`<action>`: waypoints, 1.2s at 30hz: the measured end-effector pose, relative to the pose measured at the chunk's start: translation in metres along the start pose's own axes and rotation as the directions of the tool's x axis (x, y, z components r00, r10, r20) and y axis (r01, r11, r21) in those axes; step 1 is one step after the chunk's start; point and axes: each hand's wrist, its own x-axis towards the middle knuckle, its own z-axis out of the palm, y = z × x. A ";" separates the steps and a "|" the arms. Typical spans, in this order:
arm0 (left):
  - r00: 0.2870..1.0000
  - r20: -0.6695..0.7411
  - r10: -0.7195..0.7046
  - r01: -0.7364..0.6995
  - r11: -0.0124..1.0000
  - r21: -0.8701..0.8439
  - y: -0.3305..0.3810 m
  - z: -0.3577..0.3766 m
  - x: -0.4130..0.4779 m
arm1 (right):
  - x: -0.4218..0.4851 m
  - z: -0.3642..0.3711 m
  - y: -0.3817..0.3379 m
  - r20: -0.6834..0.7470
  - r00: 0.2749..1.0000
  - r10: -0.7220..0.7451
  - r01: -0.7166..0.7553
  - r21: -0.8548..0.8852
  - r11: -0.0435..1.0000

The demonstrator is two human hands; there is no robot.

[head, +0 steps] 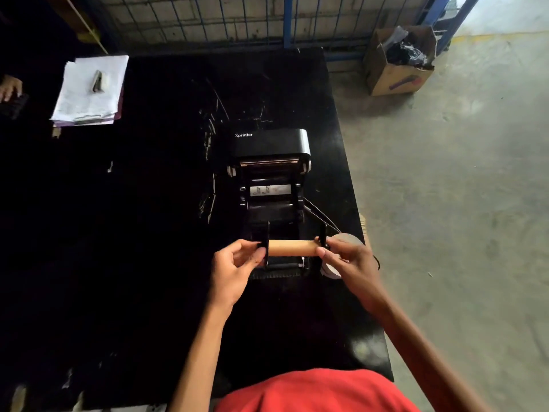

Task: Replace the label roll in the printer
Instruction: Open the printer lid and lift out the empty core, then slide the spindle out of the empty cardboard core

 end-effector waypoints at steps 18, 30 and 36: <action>0.983 -0.009 -0.181 0.182 0.983 0.034 -0.071 0.040 -0.104 | -0.115 -0.033 0.064 -0.241 0.927 0.287 -0.228 0.247 0.942; 0.982 -0.191 -0.008 0.142 0.698 0.702 -0.162 0.068 -0.099 | -0.141 -0.050 0.079 -0.249 0.889 0.385 -0.296 0.328 0.897; 0.974 -0.225 0.000 0.177 0.622 0.763 -0.162 0.074 -0.099 | -0.137 -0.056 0.070 -0.226 0.890 0.397 -0.294 0.381 0.877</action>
